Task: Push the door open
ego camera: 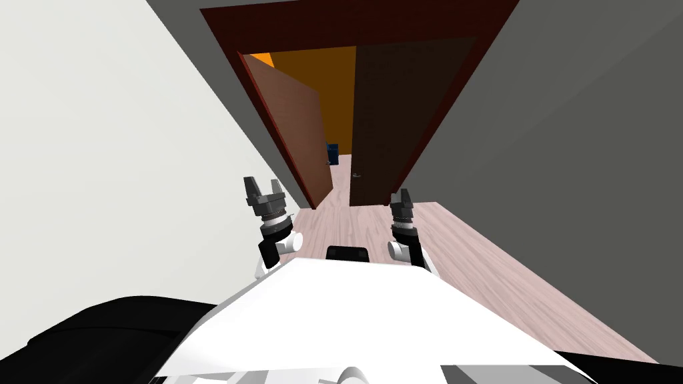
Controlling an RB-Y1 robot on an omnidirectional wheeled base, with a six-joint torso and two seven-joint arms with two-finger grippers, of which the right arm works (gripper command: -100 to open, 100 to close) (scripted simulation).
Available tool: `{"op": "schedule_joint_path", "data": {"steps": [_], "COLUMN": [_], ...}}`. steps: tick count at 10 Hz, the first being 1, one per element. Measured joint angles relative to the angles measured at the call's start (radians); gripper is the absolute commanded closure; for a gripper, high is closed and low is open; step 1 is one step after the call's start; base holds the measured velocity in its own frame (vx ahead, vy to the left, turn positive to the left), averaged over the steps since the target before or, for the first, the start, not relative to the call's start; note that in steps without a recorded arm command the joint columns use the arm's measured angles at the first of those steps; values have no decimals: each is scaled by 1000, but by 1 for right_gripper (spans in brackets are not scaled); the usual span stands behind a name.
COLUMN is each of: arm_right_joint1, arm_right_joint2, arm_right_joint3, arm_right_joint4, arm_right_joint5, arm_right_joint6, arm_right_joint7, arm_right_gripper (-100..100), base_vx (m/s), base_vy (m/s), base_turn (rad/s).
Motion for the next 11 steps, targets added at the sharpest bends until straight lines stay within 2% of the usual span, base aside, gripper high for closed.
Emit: {"op": "schedule_joint_path", "data": {"steps": [11], "arm_right_joint1": [-103], "arm_right_joint2": [-17], "arm_right_joint3": [-5], "arm_right_joint4": [252], "arm_right_joint5": [-16], "arm_right_joint6": [-34], "arm_right_joint7": [7], "arm_right_gripper": [-100], "base_vx": [97], "base_vy": [-7], "base_turn": [14]}}
